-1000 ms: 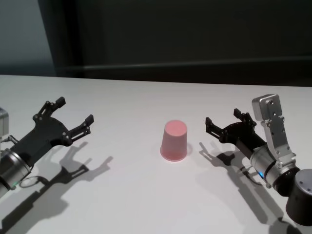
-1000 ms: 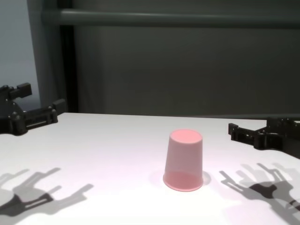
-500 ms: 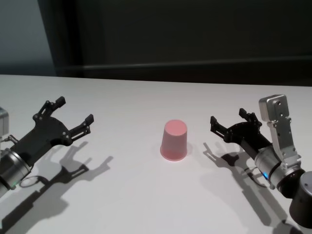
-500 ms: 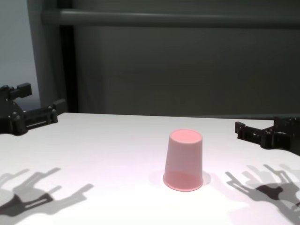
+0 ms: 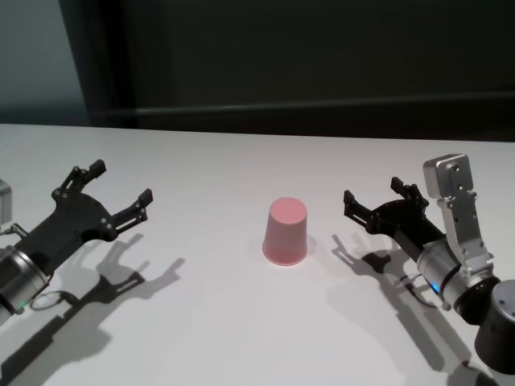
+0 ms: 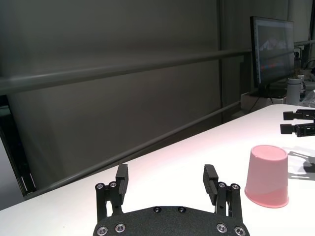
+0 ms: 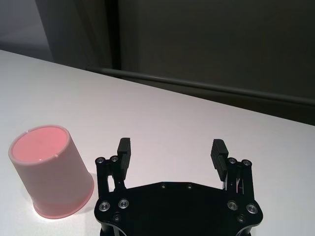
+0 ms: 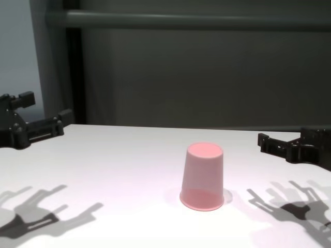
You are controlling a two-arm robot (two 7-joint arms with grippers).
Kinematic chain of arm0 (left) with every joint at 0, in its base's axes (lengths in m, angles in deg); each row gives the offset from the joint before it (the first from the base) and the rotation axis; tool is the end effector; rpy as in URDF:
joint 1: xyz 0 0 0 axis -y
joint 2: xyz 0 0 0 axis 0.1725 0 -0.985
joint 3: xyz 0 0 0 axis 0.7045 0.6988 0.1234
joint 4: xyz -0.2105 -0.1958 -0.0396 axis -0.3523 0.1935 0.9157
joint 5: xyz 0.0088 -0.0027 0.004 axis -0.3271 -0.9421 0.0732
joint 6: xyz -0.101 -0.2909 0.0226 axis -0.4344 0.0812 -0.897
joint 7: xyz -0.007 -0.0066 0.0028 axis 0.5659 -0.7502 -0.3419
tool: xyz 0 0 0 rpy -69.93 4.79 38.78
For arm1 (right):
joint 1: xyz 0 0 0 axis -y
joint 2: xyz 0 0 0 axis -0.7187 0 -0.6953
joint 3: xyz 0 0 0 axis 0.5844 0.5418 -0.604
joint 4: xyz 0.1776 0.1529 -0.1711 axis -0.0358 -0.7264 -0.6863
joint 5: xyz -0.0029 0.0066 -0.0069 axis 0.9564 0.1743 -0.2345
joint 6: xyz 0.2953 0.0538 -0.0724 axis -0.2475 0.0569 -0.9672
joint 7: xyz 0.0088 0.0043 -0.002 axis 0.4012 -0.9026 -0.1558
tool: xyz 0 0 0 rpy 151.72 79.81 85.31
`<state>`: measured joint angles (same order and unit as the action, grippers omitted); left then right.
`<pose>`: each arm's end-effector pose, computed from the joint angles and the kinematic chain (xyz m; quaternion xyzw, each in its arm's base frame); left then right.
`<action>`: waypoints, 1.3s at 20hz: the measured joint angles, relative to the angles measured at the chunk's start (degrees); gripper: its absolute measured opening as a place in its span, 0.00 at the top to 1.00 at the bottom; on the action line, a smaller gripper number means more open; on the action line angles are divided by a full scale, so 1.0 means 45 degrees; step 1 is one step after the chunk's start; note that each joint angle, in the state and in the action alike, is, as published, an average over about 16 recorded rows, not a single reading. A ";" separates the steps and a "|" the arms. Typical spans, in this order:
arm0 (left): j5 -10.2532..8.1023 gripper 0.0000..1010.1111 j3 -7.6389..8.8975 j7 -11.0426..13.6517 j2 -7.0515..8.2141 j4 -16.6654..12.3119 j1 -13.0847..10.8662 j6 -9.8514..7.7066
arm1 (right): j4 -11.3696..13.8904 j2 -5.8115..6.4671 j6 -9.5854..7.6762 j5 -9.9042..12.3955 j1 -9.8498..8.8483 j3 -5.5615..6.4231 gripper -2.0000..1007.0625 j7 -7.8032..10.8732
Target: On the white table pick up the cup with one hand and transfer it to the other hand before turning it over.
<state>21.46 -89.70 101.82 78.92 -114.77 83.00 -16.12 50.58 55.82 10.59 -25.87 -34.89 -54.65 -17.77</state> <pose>0.3314 0.1099 -0.2939 0.0189 -0.0690 0.4528 0.8887 0.3490 0.0032 -0.2887 -0.0522 0.0379 -0.5699 0.8192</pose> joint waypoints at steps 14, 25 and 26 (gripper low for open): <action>0.0000 0.01 0.0000 0.0000 0.0000 0.0000 0.0000 0.0000 | -0.0018 0.0010 -0.0034 0.0010 0.0043 -0.0040 0.00 0.0013; 0.0000 0.01 0.0000 0.0000 0.0000 0.0000 0.0000 0.0000 | -0.0027 0.0011 -0.0044 0.0015 0.0053 -0.0050 0.00 0.0017; 0.0000 0.01 0.0000 0.0000 0.0000 0.0000 0.0000 0.0000 | -0.0027 0.0011 -0.0044 0.0016 0.0053 -0.0051 0.01 0.0017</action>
<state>21.46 -89.70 101.82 78.92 -114.77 83.00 -16.12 50.45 55.87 10.39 -25.80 -34.65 -54.88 -17.70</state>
